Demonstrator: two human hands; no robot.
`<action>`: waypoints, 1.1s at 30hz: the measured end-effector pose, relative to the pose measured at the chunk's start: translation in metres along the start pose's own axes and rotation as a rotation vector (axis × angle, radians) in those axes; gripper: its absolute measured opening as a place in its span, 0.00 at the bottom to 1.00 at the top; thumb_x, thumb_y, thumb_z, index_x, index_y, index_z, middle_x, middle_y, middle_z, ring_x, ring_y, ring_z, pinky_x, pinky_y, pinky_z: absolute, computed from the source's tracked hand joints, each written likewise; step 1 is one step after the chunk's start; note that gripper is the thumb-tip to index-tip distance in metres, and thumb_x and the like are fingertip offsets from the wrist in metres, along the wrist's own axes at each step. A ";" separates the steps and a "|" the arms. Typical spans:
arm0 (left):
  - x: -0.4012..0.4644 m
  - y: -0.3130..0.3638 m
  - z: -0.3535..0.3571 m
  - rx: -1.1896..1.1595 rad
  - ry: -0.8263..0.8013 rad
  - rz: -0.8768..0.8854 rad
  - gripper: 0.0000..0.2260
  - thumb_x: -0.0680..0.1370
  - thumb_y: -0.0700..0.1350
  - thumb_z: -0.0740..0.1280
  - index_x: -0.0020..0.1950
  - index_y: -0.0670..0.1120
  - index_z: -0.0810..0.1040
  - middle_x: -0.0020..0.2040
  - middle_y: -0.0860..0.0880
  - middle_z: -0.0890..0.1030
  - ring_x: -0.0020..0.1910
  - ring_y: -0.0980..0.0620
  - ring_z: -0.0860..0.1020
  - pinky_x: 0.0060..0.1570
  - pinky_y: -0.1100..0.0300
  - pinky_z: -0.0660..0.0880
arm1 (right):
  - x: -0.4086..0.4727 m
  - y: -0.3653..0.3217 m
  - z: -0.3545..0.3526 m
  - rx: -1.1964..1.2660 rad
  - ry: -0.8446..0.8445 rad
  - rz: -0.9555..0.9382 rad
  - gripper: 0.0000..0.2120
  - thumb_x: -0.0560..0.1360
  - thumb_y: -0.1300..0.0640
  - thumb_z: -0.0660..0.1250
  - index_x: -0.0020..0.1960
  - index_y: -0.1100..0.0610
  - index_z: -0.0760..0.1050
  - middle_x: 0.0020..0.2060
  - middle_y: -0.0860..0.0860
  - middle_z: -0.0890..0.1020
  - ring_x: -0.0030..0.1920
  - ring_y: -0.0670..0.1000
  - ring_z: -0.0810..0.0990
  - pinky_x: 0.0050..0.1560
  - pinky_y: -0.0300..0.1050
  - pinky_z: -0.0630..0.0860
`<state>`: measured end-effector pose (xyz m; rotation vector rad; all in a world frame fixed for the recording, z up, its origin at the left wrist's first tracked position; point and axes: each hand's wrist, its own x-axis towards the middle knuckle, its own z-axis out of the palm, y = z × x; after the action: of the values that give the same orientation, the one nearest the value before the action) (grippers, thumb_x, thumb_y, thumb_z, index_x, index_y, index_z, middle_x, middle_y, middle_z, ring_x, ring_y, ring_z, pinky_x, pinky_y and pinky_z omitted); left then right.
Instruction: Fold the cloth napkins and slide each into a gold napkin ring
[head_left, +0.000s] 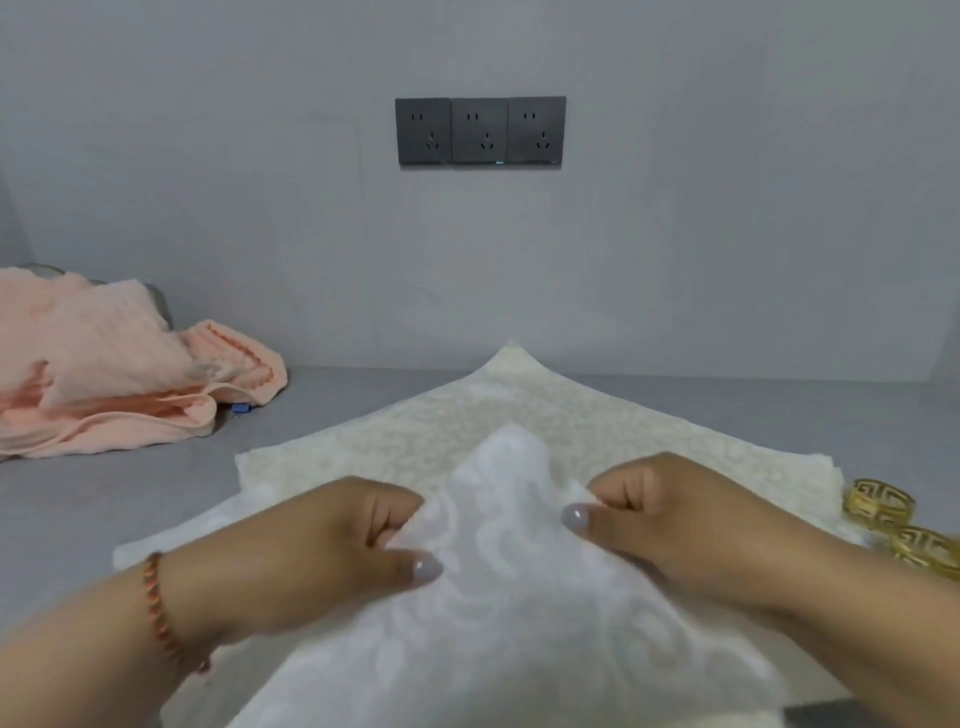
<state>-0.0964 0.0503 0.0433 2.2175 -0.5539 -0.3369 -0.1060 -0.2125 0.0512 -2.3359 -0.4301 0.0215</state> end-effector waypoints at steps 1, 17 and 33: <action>0.014 -0.004 -0.005 0.047 0.077 -0.020 0.15 0.74 0.52 0.72 0.33 0.46 0.75 0.28 0.56 0.72 0.27 0.59 0.67 0.28 0.67 0.64 | 0.020 0.004 -0.001 -0.033 0.029 0.000 0.26 0.76 0.49 0.67 0.28 0.54 0.57 0.23 0.45 0.60 0.24 0.44 0.57 0.25 0.36 0.56; 0.262 -0.106 -0.053 0.327 0.344 -0.409 0.05 0.78 0.45 0.66 0.44 0.45 0.75 0.44 0.47 0.76 0.43 0.49 0.74 0.41 0.61 0.72 | 0.260 0.135 0.019 -0.265 0.099 0.244 0.15 0.77 0.54 0.65 0.36 0.56 0.63 0.32 0.52 0.66 0.34 0.51 0.64 0.37 0.43 0.60; 0.329 -0.136 -0.063 0.265 0.499 -0.555 0.12 0.73 0.49 0.70 0.52 0.44 0.80 0.50 0.46 0.82 0.52 0.45 0.79 0.58 0.49 0.76 | 0.327 0.159 0.019 -0.460 0.160 0.278 0.14 0.78 0.49 0.64 0.39 0.57 0.69 0.38 0.53 0.76 0.41 0.54 0.75 0.41 0.44 0.69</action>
<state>0.2530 0.0078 -0.0395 2.5624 0.3107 0.0254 0.2473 -0.2029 -0.0351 -2.8077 -0.0247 -0.1448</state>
